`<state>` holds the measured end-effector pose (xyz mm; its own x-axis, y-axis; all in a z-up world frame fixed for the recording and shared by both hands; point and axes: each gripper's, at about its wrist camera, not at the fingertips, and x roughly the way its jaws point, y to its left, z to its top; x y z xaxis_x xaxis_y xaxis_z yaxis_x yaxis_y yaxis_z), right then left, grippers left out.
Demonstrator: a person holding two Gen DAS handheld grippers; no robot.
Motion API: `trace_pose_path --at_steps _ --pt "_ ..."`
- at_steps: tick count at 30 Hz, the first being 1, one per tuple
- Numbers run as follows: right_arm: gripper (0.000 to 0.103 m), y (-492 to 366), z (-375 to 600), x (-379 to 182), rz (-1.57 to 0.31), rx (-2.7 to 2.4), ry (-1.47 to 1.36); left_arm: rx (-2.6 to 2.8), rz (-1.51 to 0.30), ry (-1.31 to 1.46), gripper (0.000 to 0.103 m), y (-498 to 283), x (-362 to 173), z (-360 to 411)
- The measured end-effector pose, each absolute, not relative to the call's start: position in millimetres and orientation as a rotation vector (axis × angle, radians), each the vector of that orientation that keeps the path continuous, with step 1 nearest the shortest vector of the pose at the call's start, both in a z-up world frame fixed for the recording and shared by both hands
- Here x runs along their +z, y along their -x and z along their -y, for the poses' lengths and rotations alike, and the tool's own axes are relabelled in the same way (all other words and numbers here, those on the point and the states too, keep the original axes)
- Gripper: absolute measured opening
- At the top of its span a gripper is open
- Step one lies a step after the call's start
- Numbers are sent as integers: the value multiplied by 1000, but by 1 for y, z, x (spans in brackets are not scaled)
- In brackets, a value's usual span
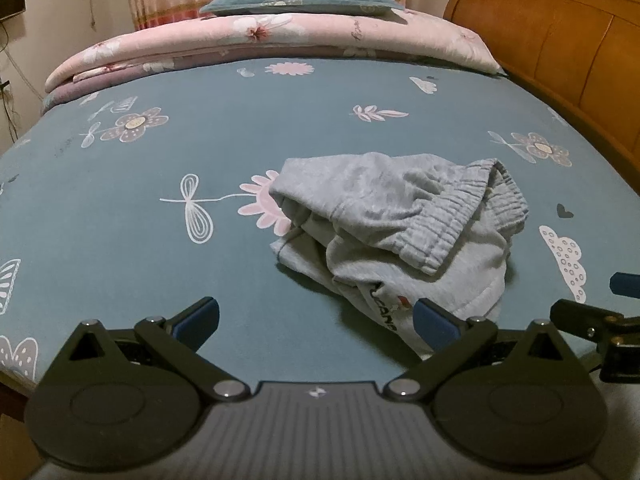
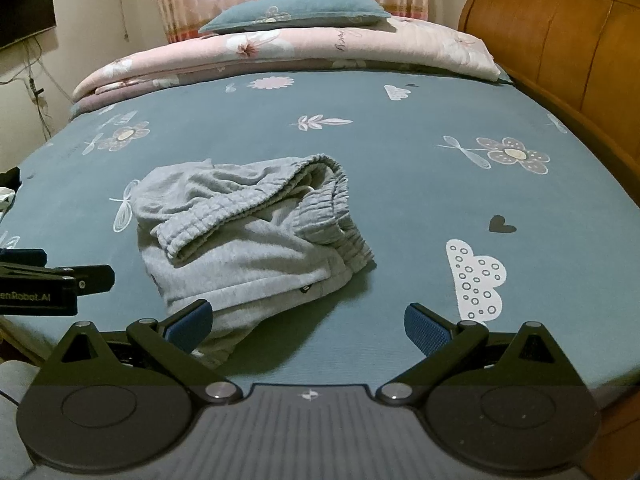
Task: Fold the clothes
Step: 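Move both grippers toward the crumpled grey sweatpants on the bed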
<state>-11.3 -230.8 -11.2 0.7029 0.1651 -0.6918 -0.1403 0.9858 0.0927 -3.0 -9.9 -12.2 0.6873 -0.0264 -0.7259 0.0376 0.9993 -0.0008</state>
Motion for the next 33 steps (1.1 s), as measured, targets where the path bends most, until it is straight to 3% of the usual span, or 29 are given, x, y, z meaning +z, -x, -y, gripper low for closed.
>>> trace_pose_path --at_steps 22,33 --pt "103 21 230 -7 -727 193 -31 -75 -701 15 102 16 -7 7" --pt "103 31 233 6 -700 191 -42 -120 -740 79 102 20 -8 7"
